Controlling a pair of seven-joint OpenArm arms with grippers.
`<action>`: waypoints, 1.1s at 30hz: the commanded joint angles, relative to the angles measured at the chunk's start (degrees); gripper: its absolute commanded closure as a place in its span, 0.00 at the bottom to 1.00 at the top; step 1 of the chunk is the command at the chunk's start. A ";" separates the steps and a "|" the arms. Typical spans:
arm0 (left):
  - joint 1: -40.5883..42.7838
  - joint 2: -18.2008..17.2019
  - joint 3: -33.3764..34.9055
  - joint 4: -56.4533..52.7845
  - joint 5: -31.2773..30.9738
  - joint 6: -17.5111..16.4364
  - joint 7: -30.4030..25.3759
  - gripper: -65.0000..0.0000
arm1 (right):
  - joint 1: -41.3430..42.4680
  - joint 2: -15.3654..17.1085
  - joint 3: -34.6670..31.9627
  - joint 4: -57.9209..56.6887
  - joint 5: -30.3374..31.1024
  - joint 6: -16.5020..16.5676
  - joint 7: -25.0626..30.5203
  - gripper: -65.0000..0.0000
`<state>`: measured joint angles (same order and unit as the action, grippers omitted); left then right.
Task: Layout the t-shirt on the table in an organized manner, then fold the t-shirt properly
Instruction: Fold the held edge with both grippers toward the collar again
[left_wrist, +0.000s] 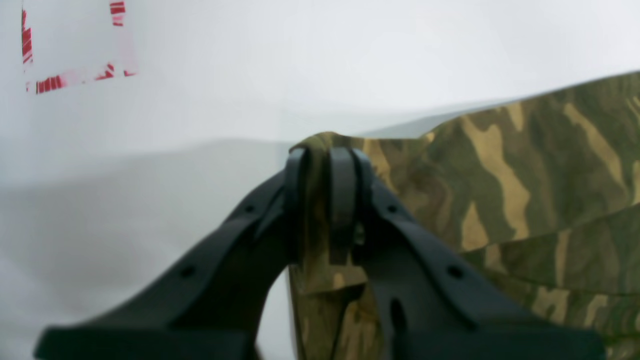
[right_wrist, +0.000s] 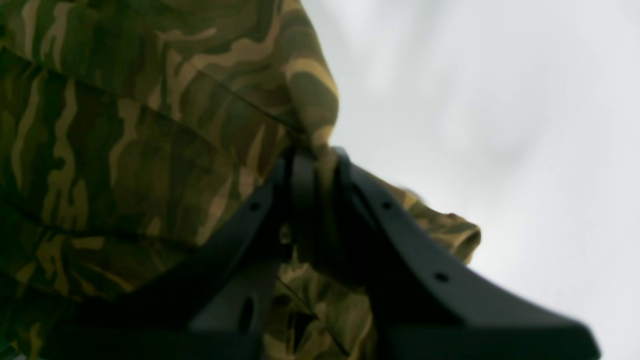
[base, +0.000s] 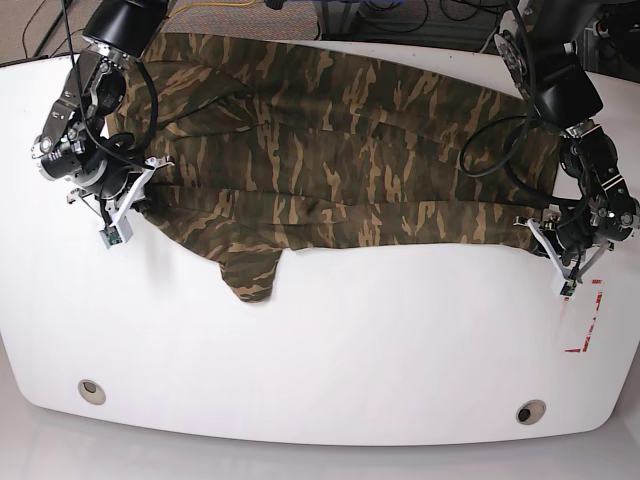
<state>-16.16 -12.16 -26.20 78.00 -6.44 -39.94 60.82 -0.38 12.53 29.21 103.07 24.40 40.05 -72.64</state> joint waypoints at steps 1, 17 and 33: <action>-1.38 -0.98 -0.05 0.90 -0.55 -0.06 -0.73 0.89 | 0.78 0.78 0.28 1.07 0.96 -0.05 0.95 0.93; -0.32 -0.89 0.04 1.26 -0.55 -0.06 -0.73 0.99 | 0.78 0.78 0.28 1.07 0.87 -0.05 0.95 0.93; 5.22 -0.89 -1.72 14.36 -0.55 -0.06 3.40 0.99 | 0.78 0.78 4.15 4.85 0.96 -0.05 0.86 0.94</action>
<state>-10.24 -12.08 -26.94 90.50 -6.68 -40.01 64.05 -0.51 12.40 33.36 105.91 24.29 40.05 -72.73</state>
